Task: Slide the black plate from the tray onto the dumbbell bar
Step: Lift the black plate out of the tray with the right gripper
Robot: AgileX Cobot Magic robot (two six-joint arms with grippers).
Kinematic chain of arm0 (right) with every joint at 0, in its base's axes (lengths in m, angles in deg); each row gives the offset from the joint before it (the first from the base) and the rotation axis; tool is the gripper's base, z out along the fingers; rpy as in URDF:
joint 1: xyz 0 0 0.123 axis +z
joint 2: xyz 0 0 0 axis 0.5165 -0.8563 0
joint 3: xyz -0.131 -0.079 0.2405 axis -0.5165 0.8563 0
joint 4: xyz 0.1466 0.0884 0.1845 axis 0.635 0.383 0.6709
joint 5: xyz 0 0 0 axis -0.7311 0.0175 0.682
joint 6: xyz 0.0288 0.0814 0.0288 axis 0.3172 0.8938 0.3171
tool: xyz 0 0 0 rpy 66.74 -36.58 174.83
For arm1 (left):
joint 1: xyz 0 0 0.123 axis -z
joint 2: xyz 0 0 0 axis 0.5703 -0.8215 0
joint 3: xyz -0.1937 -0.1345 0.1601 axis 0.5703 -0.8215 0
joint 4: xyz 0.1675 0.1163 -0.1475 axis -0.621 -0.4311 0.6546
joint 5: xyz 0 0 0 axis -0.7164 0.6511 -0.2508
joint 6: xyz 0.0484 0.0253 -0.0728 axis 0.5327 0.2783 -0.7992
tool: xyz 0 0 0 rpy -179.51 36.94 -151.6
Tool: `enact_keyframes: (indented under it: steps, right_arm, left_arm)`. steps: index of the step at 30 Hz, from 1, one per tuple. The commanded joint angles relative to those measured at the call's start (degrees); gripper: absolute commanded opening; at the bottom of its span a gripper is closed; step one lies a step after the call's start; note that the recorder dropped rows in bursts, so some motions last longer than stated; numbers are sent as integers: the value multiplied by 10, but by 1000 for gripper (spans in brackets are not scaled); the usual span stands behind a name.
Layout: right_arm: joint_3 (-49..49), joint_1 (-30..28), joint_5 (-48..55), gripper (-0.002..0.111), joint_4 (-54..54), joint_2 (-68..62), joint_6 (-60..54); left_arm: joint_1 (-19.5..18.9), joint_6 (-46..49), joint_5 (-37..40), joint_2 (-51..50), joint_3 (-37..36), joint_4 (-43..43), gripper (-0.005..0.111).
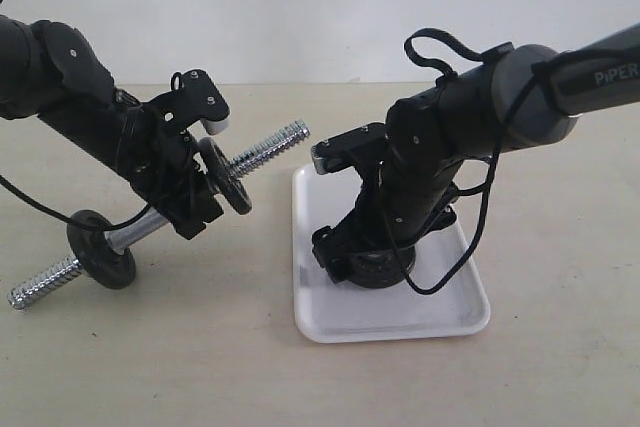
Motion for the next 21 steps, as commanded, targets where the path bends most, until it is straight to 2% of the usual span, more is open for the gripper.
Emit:
enact_keyframes:
  steps: [1,7,9,11,12,13,14,15,16,17,18,21]
  right_arm:
    - [9,0,4,105,2,-16,0]
    - [9,0,14,105,2,-16,2]
    - [9,0,30,100,2,-16,4]
    - [9,0,34,82,2,-16,4]
    - [9,0,34,64,2,-16,4]
    - [9,0,35,57,2,-16,4]
    - [9,0,36,39,2,-16,4]
    - [9,0,38,31,2,-16,4]
    - [9,0,38,18,2,-16,4]
    - [9,0,38,14,2,-16,4]
    - [9,0,38,5,2,-16,4]
    - [9,0,46,0,1,-16,4]
  left_arm:
    - [0,-1,-18,32,10,24,4]
    - [0,-1,-18,32,10,24,4]
    - [0,-1,-18,32,10,24,4]
    - [0,-1,-16,32,10,24,4]
    - [0,-1,-14,32,10,24,4]
    - [0,-1,-13,32,10,24,4]
    - [0,-1,-11,32,10,24,4]
    - [0,-1,-11,32,10,24,4]
    - [0,-1,-10,32,10,24,4]
    - [0,-1,-10,32,10,24,4]
    - [0,-1,-10,32,10,24,4]
    - [0,-1,-10,32,10,24,4]
